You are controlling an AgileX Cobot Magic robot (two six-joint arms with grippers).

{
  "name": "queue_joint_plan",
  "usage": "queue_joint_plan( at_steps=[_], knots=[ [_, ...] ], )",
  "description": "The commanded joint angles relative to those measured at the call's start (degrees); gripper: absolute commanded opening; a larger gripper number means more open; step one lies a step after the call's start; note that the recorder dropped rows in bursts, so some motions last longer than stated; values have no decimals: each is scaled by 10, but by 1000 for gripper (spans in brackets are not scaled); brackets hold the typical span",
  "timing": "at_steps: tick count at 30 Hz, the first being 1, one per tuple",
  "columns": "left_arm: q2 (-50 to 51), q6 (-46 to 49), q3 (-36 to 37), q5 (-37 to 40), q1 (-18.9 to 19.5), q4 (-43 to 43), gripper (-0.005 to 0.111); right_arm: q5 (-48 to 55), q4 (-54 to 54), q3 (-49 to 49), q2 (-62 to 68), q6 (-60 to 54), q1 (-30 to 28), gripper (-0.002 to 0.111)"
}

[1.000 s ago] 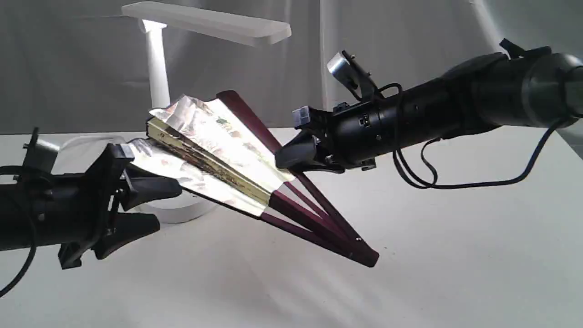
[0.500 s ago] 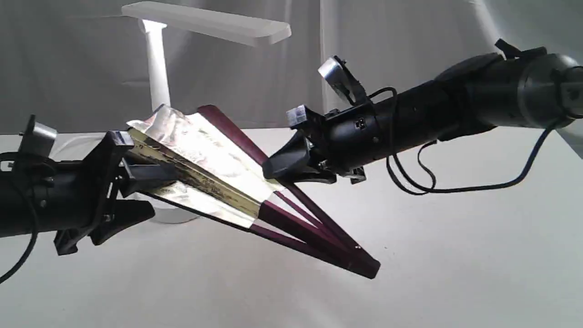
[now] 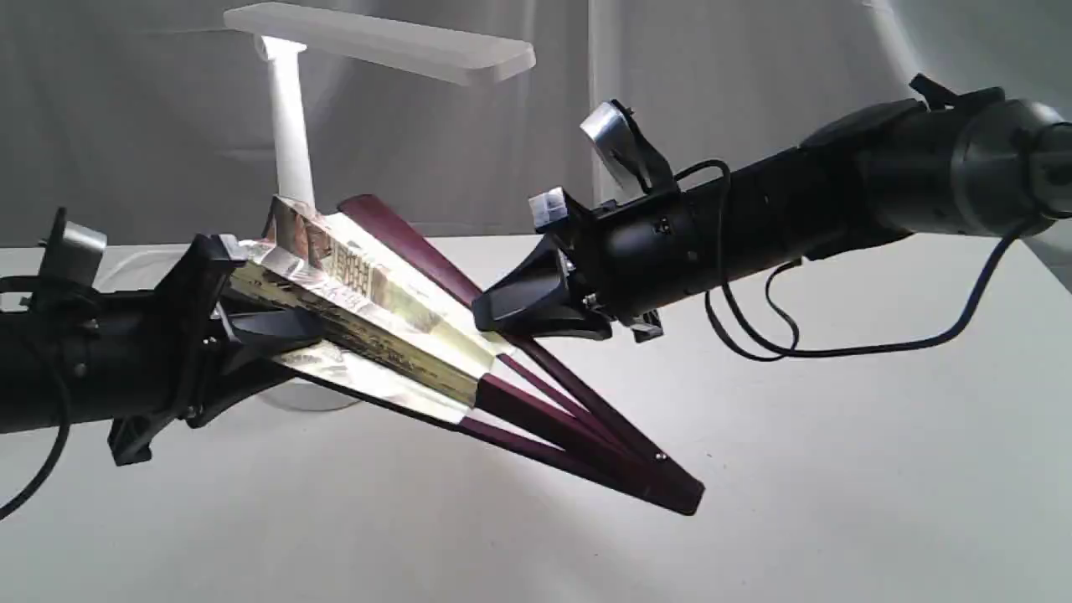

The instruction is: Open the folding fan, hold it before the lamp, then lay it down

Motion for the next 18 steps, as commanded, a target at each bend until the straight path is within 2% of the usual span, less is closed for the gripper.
queue_joint_plan(
  at_steps=[1, 4, 18],
  knots=[
    [-3, 9, -2, 0, -3, 1, 15, 15, 11, 0, -5, -8, 1, 0],
    [-3, 14, -2, 0, -3, 1, 0, 15, 11, 0, -5, -8, 1, 0],
    [-3, 22, -2, 1, -3, 18, 1, 28, 31, 0, -5, -10, 1, 0]
  ],
)
